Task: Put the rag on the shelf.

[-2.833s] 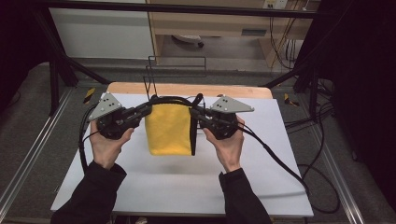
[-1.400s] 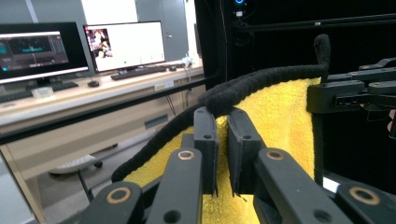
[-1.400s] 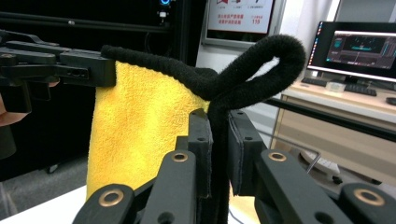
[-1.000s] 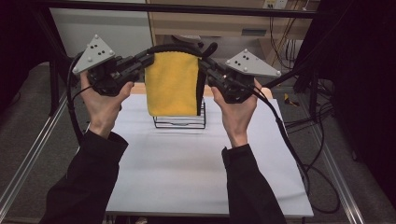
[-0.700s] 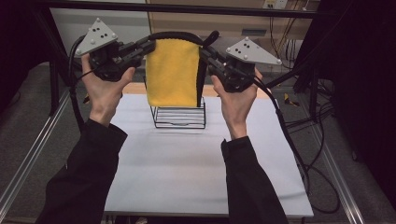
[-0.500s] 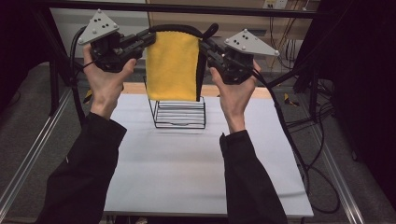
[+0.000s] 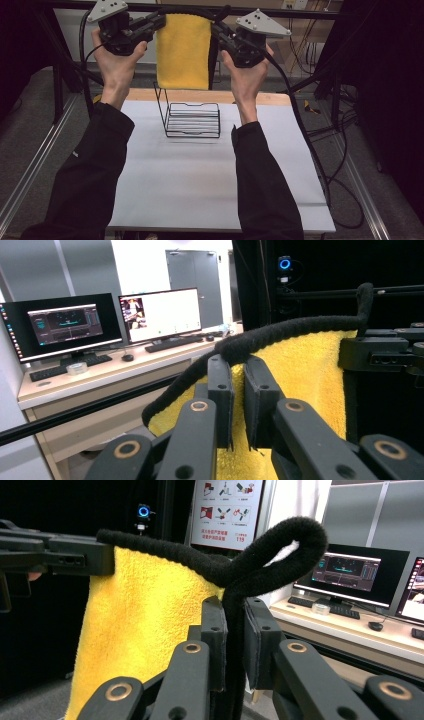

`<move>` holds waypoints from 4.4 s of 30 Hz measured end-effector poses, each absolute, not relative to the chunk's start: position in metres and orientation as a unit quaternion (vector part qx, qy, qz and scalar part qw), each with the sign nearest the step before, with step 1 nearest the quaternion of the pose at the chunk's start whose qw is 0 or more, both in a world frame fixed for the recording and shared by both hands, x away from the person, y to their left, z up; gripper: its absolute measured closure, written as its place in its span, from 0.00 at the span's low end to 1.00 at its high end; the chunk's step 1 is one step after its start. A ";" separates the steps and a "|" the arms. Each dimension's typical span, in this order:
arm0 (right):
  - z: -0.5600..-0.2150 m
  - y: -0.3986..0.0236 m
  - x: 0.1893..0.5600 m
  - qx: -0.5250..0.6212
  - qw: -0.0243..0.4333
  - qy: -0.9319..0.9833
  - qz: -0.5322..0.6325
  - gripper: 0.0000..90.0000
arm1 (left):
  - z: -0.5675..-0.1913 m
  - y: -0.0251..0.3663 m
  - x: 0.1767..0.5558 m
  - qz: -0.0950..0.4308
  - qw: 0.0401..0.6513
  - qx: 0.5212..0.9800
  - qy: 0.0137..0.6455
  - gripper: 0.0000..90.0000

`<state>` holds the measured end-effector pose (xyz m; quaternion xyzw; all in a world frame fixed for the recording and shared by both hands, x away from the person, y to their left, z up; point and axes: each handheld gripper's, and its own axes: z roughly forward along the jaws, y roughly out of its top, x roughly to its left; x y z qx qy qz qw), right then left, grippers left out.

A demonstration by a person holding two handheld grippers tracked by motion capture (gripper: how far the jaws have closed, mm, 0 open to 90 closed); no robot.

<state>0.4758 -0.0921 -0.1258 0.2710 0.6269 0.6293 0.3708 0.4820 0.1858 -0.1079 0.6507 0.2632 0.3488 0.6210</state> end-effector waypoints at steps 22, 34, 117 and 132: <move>-0.137 -0.082 0.522 0.261 0.387 0.640 0.610 0.90 | -0.134 0.194 0.532 0.345 0.624 0.641 0.284 0.92; -0.165 -0.085 0.506 0.264 0.353 0.674 0.593 0.89 | -0.176 0.202 0.521 0.302 0.619 0.671 0.275 0.92; -0.252 -0.090 0.451 0.262 0.290 0.769 0.506 0.87 | -0.236 0.191 0.455 0.244 0.505 0.782 0.272 0.89; -0.258 -0.088 0.449 0.254 0.290 0.777 0.498 0.88 | -0.208 0.188 0.485 0.278 0.529 0.718 0.358 0.75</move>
